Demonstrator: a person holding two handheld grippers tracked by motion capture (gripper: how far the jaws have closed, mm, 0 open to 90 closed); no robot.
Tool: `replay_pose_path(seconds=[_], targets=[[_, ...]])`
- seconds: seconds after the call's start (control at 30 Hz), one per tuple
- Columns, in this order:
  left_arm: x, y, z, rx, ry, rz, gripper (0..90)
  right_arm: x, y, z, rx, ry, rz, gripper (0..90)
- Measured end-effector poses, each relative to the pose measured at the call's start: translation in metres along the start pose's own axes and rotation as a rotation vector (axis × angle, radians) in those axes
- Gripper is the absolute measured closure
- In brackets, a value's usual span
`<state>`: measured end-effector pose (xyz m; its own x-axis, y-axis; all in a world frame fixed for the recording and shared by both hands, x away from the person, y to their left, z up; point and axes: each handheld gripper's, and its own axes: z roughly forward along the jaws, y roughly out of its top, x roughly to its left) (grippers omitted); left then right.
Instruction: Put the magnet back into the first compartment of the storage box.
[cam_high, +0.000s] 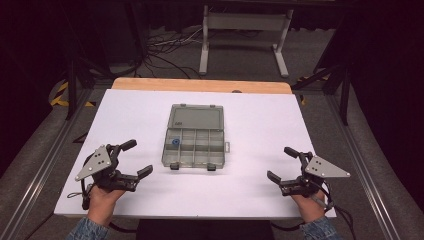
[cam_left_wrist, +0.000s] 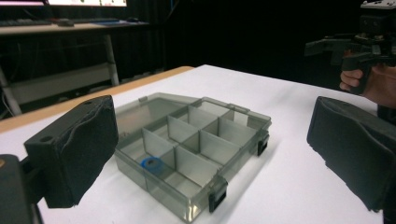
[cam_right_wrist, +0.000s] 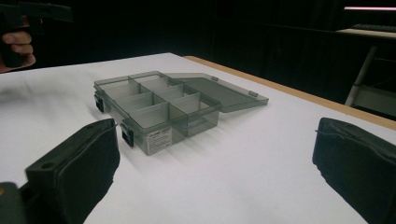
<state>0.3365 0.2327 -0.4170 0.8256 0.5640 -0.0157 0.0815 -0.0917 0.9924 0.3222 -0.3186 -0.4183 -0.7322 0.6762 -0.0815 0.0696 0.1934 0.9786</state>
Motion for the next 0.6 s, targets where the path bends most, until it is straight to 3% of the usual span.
replay_pose_path(seconds=[0.17,0.27,0.37,0.47,0.53,0.6], targets=[[0.0,-0.018,-0.001,-0.009,0.021,-0.022,2.1,0.0,-0.003,0.0,-0.005,0.003,-0.005,1.1],[0.0,-0.02,-0.002,0.003,0.032,0.0,1.5,0.0,-0.005,0.0,-0.005,0.007,-0.008,1.1],[-0.003,-0.019,-0.003,0.027,0.049,0.053,1.5,0.0,-0.006,0.0,-0.002,0.008,-0.011,1.0],[-0.003,-0.019,-0.003,0.026,0.036,0.043,1.2,0.0,-0.008,0.002,0.01,0.013,-0.012,1.0],[0.001,-0.021,-0.004,-0.002,0.028,0.0,0.9,0.001,-0.008,0.003,0.011,0.016,-0.014,1.0],[0.001,-0.021,-0.005,-0.009,0.03,-0.01,0.9,0.001,-0.008,0.003,0.011,0.018,-0.013,1.0]])
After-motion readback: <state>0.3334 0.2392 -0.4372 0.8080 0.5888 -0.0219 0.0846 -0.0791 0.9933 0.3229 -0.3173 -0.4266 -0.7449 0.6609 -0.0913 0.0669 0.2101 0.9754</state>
